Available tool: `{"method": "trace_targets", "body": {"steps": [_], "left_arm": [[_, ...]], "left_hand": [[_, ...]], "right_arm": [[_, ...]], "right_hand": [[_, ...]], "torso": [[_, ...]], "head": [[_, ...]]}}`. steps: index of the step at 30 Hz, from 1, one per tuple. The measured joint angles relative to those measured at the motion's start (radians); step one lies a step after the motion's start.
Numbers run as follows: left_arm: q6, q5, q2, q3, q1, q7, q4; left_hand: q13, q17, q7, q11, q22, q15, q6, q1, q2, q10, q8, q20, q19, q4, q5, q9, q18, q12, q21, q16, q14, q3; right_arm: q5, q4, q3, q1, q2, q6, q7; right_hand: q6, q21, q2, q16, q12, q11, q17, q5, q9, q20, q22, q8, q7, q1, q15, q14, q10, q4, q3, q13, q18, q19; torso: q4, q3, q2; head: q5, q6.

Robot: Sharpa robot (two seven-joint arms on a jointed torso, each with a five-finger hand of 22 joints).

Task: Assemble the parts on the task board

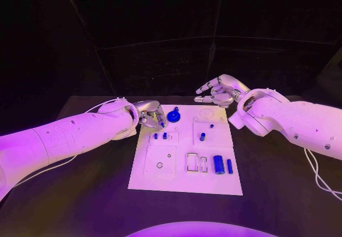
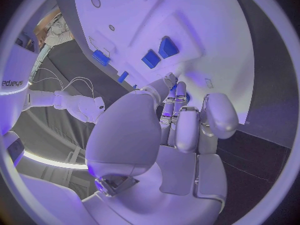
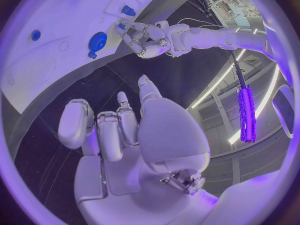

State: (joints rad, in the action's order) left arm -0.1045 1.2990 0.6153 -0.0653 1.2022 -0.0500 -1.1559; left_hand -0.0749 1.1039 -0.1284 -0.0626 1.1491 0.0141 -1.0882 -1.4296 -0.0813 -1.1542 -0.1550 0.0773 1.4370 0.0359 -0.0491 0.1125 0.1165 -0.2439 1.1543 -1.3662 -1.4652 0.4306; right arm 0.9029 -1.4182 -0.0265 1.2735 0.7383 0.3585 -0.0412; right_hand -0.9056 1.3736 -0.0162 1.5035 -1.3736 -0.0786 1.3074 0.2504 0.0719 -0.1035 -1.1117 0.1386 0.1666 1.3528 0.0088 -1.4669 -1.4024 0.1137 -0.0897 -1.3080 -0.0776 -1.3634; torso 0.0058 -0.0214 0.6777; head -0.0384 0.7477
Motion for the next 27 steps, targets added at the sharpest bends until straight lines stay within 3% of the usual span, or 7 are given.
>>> {"method": "trace_targets", "body": {"steps": [17, 27], "left_arm": [[0.012, 0.022, -0.008, 0.001, 0.000, 0.003, 0.003], [0.021, 0.025, -0.013, 0.001, 0.000, 0.011, 0.007]], "left_hand": [[0.000, -0.005, -0.004, -0.004, 0.002, 0.000, -0.004, 0.007, -0.007, -0.004, 0.004, 0.000, 0.000, 0.000, 0.000, 0.000, 0.000, 0.004, 0.000, 0.000, 0.000, 0.000], [0.002, -0.017, -0.008, -0.010, -0.003, 0.000, 0.012, 0.022, -0.022, 0.003, 0.030, 0.000, 0.000, 0.000, -0.001, -0.010, 0.000, 0.028, 0.000, 0.000, 0.000, 0.000]], "right_arm": [[0.000, 0.000, 0.000, 0.000, 0.000, 0.000, 0.000], [0.000, 0.000, 0.000, 0.000, -0.001, -0.001, 0.000]], "right_hand": [[0.000, 0.000, 0.000, 0.000, 0.000, 0.000, 0.000, 0.000, 0.000, 0.000, 0.000, 0.000, 0.000, 0.000, 0.000, 0.000, 0.000, 0.000, 0.000, 0.000, 0.000, 0.000], [0.000, 0.000, 0.000, 0.000, 0.000, 0.000, 0.000, 0.000, 0.000, 0.000, 0.000, 0.000, 0.000, 0.000, 0.000, 0.000, 0.000, 0.000, 0.000, 0.000, 0.000, 0.000]], "torso": [[0.0002, 0.0001, 0.000], [0.0003, 0.0000, 0.000]], "head": [[0.002, 0.002], [0.003, 0.003]]}}
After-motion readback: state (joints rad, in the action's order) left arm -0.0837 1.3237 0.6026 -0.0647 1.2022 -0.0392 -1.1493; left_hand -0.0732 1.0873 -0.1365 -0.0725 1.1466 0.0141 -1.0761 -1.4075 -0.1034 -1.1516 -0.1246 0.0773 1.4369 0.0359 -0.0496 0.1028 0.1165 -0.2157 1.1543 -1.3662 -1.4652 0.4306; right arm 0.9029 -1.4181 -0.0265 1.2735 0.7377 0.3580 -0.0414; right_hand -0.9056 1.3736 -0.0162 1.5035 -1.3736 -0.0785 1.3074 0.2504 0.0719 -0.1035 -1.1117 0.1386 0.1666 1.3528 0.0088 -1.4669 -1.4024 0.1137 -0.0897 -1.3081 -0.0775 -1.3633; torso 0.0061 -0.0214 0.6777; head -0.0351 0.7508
